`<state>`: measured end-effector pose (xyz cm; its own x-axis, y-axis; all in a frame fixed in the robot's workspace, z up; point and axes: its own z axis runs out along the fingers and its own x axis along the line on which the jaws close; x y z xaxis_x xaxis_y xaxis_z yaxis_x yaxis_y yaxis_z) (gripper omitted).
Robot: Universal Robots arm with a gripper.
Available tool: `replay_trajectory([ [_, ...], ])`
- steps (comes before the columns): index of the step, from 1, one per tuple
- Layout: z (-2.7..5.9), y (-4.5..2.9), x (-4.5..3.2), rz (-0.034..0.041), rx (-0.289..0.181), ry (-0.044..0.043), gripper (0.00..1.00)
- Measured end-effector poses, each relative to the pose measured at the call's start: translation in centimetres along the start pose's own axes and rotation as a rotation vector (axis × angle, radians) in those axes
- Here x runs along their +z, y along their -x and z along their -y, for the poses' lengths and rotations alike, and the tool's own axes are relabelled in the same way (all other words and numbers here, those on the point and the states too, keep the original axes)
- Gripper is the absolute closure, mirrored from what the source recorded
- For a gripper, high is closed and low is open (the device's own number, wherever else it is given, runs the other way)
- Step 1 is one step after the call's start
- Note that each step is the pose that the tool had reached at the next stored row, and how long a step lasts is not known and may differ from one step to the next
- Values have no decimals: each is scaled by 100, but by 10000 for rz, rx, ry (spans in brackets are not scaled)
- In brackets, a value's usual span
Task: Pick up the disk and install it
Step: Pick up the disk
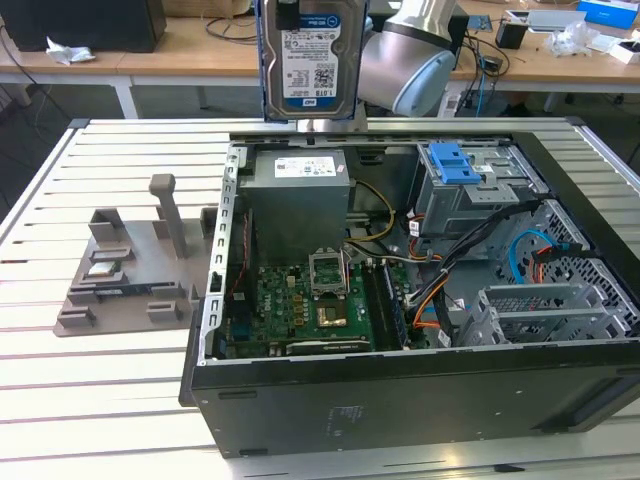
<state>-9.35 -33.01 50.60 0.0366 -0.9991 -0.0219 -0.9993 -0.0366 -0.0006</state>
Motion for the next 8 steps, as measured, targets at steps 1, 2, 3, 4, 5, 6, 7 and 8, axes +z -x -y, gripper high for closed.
replay_trajectory([
  [1,3,-29,0,3,1,0,63],
  [2,7,-56,-1,4,1,1,63],
  [3,9,-73,-1,5,2,1,63],
  [4,13,-92,-1,6,0,2,63],
  [5,17,-116,0,6,0,0,63],
  [6,19,-128,0,6,1,1,63],
  [7,21,-140,0,6,1,0,63],
  [8,23,-151,1,7,1,0,63],
])
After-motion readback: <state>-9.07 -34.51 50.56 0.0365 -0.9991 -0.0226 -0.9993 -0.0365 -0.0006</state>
